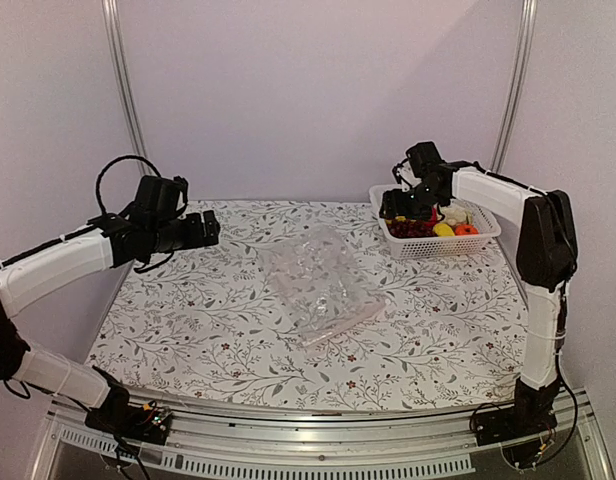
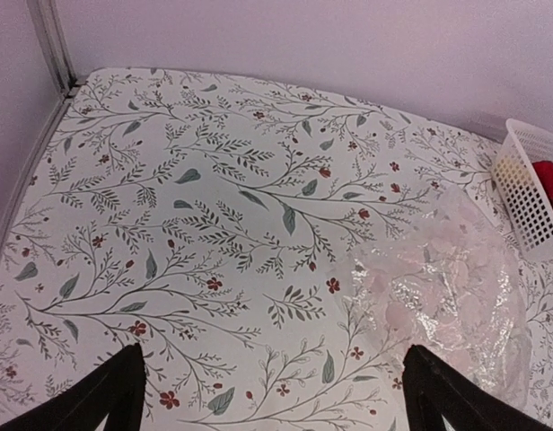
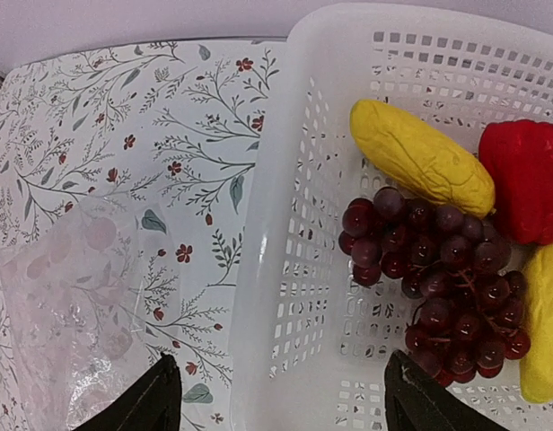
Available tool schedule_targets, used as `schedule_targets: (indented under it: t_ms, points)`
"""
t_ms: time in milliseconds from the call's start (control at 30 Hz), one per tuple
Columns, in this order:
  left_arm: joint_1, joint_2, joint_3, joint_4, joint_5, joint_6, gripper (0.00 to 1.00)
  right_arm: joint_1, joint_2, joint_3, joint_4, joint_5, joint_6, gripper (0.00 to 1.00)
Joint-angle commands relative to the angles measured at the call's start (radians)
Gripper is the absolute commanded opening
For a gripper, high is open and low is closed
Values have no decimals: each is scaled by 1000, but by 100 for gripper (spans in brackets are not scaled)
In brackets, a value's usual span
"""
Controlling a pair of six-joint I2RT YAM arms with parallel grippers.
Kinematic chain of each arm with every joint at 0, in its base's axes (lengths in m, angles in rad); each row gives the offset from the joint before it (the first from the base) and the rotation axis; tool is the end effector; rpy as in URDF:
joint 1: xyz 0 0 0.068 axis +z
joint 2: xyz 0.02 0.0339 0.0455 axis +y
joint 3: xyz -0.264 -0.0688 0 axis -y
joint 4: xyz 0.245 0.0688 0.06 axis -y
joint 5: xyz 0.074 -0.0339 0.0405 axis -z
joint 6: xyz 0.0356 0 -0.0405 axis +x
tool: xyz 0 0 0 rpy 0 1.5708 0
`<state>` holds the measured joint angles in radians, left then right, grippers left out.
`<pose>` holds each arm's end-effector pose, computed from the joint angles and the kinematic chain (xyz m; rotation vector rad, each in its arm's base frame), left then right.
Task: Place the food in the zip-top bag and seal the zipper
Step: Move the bin to the center of the board.
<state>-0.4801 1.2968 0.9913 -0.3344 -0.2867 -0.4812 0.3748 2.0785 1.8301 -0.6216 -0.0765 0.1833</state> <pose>0.2592 -0.1236 0.2866 -0.1595 2.1839 -0.2276 0.4375 0.1750 0.2584 -0.2702 2.4524 0.3391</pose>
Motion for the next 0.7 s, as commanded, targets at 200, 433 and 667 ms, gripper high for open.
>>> schedule_targets:
  t_ms: [200, 433, 667]
  points:
    - [93, 36, -40, -7, 122, -160, 98, 15, 232, 209, -69, -72, -15, 68]
    - [90, 88, 53, 31, 349, -16, 68, 59, 206, 151, -113, -136, -39, 41]
    - [88, 143, 121, 131, 452, -42, 65, 164, -8, -150, -161, -83, -53, 29]
